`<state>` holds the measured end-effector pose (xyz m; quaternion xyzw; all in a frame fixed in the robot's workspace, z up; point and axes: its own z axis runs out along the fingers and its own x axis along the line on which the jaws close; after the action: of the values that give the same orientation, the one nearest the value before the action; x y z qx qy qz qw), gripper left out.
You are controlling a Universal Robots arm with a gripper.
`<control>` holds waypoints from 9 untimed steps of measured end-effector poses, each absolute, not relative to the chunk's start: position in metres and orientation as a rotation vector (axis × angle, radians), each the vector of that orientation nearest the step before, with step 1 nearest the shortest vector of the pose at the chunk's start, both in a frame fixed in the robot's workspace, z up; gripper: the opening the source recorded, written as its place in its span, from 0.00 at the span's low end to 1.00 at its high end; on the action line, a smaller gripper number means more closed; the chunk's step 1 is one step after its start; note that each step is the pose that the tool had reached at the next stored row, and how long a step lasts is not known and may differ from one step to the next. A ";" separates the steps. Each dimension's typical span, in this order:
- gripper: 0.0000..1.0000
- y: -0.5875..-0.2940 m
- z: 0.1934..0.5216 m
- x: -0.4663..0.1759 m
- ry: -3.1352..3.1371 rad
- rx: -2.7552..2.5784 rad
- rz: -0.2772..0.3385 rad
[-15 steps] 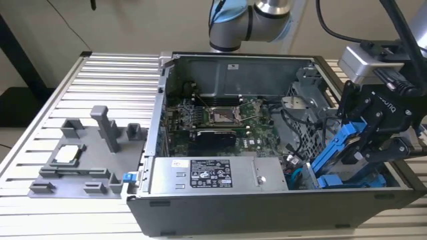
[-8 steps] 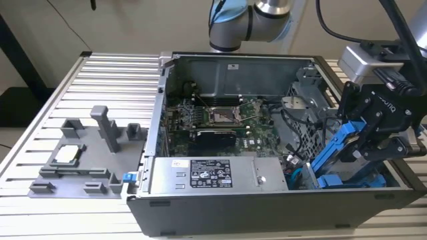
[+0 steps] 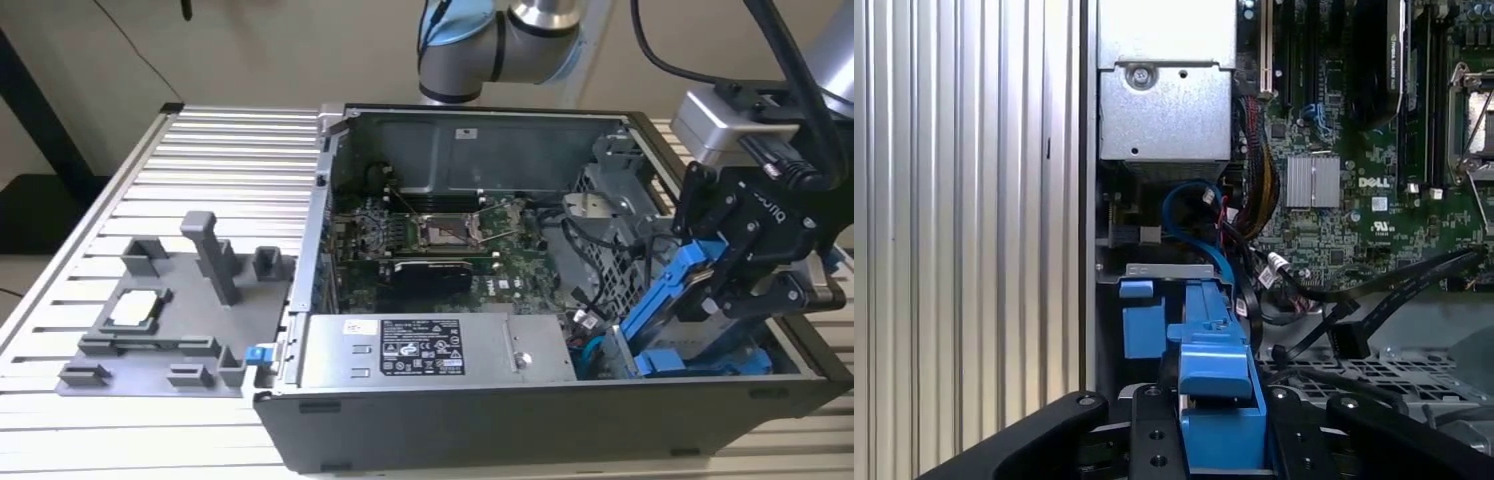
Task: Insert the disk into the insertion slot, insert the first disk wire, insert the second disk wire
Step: 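Insert the disk into the insertion slot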
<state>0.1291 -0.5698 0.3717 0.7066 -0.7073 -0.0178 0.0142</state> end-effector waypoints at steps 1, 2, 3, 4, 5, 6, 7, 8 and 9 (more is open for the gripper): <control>0.32 -0.570 0.372 0.129 -2.203 2.201 -0.057; 0.32 -0.570 0.372 0.129 -2.204 2.201 -0.059; 0.32 -0.570 0.372 0.129 -2.205 2.202 -0.061; 0.33 -0.570 0.372 0.129 -2.205 2.203 -0.062; 0.33 -0.570 0.372 0.129 -2.206 2.203 -0.064; 0.40 -0.570 0.372 0.129 -2.207 2.204 -0.065; 0.40 -0.570 0.372 0.129 -2.207 2.204 -0.065; 0.40 -0.570 0.374 0.129 -2.206 2.204 -0.065; 0.40 -0.570 0.378 0.129 -2.206 2.203 -0.066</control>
<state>0.1289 -0.5698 0.3779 0.7065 -0.7073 -0.0212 0.0114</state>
